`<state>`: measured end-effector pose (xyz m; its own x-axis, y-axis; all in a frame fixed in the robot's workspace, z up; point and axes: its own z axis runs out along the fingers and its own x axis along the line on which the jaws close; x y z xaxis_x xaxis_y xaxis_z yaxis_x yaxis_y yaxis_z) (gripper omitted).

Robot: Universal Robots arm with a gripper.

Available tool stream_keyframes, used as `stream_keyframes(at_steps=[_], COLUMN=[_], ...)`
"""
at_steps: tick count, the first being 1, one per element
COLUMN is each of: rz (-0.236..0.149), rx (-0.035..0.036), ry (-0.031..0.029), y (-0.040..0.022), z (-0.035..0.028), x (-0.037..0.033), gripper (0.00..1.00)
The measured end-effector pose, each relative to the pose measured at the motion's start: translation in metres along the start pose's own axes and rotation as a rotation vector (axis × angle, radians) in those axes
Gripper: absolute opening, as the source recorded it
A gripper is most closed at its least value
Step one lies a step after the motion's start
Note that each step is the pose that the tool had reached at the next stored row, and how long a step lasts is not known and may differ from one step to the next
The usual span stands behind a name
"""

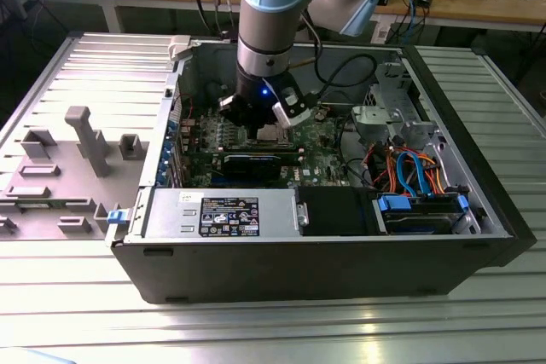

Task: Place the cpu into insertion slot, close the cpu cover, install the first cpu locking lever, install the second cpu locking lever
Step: 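Install the second cpu locking lever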

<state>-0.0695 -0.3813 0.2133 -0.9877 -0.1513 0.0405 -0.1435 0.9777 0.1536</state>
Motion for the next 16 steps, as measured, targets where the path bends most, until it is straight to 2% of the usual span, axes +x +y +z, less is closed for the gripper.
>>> stream_keyframes(at_steps=[1, 2, 3, 4, 6, 8, 9, 10, 13, 14, 16], rz=[0.001, 0.002, 0.004, 0.005, 0.007, 0.009, 0.010, 0.010, 0.011, 0.011, 0.012], rx=[0.0114, 0.0271, 0.0538, 0.0769, 0.1011, 0.1179, 0.1226, 0.1232, 0.1211, 0.1205, 0.1203], ry=[0.0028, 0.0058, 0.0104, 0.0153, 0.0216, 0.0286, 0.0321, 0.0348, 0.0503, 0.0530, 0.0545], y=[0.0013, 0.0028, 0.0050, 0.0060, 0.0063, 0.0065, 0.0067, 0.0073, 0.0100, 0.0112, 0.0141], z=[0.0002, 0.0004, 0.0007, 0.0008, 0.0007, 0.0006, 0.0005, 0.0006, 0.0003, 0.0004, 0.0006], x=[-0.0009, -0.0019, -0.0032, -0.0054, -0.0083, -0.0121, -0.0141, -0.0163, -0.0315, -0.0349, -0.0392], gripper=[0.11, 0.11, 0.11, 0.11, 0.11, 0.11, 0.11, 0.11, 0.11, 0.11, 0.11])
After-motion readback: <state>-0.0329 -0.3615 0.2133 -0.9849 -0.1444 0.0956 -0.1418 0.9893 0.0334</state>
